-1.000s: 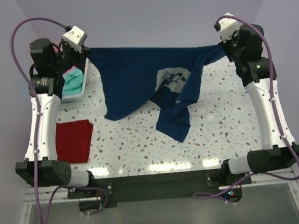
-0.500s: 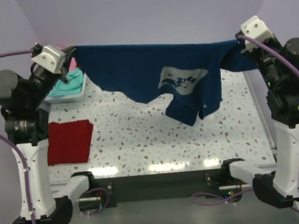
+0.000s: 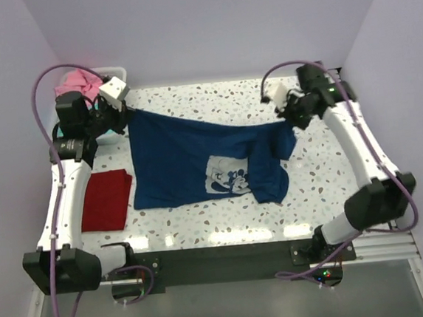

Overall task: Fold and stack the t-shirts
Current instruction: Flatten the tshirt out

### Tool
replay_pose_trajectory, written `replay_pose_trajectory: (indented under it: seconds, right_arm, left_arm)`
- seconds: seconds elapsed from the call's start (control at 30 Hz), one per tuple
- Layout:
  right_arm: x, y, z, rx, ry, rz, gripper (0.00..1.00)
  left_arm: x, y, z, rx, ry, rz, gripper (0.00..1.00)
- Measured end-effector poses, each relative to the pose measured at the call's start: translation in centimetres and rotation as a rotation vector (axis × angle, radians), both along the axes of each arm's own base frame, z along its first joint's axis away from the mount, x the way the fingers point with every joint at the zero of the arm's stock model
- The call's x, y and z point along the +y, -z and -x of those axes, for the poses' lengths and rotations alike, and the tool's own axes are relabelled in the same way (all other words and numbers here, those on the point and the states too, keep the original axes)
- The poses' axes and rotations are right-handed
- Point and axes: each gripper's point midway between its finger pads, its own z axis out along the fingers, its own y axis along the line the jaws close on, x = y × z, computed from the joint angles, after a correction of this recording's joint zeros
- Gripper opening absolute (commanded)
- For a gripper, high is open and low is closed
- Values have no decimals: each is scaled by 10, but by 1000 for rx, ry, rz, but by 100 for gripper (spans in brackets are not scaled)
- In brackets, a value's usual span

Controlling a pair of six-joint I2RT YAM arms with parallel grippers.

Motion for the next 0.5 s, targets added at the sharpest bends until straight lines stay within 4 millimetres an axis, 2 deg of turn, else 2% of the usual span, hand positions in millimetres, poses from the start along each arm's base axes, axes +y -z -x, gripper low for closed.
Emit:
replay_pose_trajectory:
  seconds: [0.1,0.17,0.23,0.3,0.37,0.43,0.5]
  right_arm:
    - [20,94,3,237,-35,39,0]
    - [28,143,1,367,-32,63,0]
    - [31,184,-16,436,-1,79,0]
    - [32,211,-33,471,34,91,0]
    - [33,230,-55,476,72,99,0]
    - [36,238,-79,453,105,93,0]
    - [41,237,-104,410,138,77,0]
  left_arm:
    - [4,53,-8,128,-21,-4,0]
    - [6,80,-14,197,-34,-7,0]
    - [9,102,-21,253,-49,-12,0]
    - [12,123,-29,307,-64,-15,0]
    - [14,140,-37,343,-80,-16,0]
    - [17,154,-44,371,-96,-18,0]
    - [19,167,-50,397,-115,-19,0]
